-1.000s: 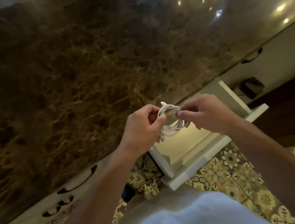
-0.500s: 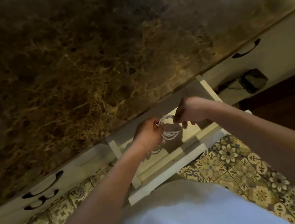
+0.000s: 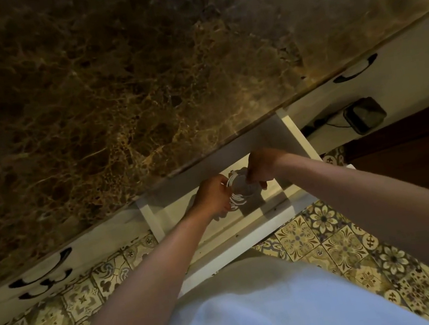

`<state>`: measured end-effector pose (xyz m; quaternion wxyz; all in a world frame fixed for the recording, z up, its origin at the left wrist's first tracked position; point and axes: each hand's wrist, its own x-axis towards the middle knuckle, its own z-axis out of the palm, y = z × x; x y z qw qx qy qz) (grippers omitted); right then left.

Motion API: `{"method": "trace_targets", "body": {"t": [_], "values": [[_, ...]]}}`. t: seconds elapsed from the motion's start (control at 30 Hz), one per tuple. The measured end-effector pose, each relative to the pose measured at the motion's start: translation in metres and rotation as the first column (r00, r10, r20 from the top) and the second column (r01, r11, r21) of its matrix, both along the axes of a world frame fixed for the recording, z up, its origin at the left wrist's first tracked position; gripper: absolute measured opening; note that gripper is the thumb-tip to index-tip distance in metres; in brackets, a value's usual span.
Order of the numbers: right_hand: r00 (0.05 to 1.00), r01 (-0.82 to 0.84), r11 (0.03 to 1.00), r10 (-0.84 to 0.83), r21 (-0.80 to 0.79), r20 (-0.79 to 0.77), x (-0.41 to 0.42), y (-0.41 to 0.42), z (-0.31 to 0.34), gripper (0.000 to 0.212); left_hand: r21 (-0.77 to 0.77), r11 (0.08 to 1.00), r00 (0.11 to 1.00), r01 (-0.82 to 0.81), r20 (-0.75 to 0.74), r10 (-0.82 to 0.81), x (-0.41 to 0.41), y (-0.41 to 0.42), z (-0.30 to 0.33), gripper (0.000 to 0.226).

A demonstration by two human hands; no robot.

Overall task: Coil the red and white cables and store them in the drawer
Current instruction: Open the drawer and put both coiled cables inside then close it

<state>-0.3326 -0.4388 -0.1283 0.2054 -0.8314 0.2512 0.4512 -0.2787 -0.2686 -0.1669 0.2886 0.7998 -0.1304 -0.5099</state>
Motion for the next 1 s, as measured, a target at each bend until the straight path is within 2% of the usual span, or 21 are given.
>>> {"method": "trace_targets", "body": {"t": [0.33, 0.47, 0.63, 0.87, 1.0], "values": [[1.0, 0.01, 1.0, -0.01, -0.005, -0.001, -0.004, 0.005, -0.014, 0.031, 0.024, 0.992, 0.984, 0.121, 0.13, -0.123, 0.0, 0.007, -0.017, 0.012], [0.999, 0.05, 0.999, -0.05, -0.002, 0.004, -0.005, 0.006, -0.014, 0.021, 0.013, 0.997, 0.99, 0.082, 0.113, -0.083, -0.001, 0.009, -0.026, 0.013], [0.997, 0.075, 0.997, -0.075, 0.022, 0.005, -0.006, 0.007, -0.009, 0.024, 0.013, 0.997, 0.987, 0.081, 0.137, -0.082, -0.002, 0.012, -0.024, 0.014], [0.997, 0.049, 0.998, -0.046, -0.045, 0.064, -0.004, 0.005, 0.024, 0.041, 0.001, 0.996, 0.982, 0.094, 0.163, -0.093, 0.007, 0.024, 0.0, 0.033], [0.993, -0.03, 0.992, 0.044, -0.124, 0.11, -0.006, 0.008, 0.052, 0.054, -0.037, 0.993, 0.981, 0.113, 0.16, -0.106, 0.008, 0.036, 0.025, 0.031]]}}
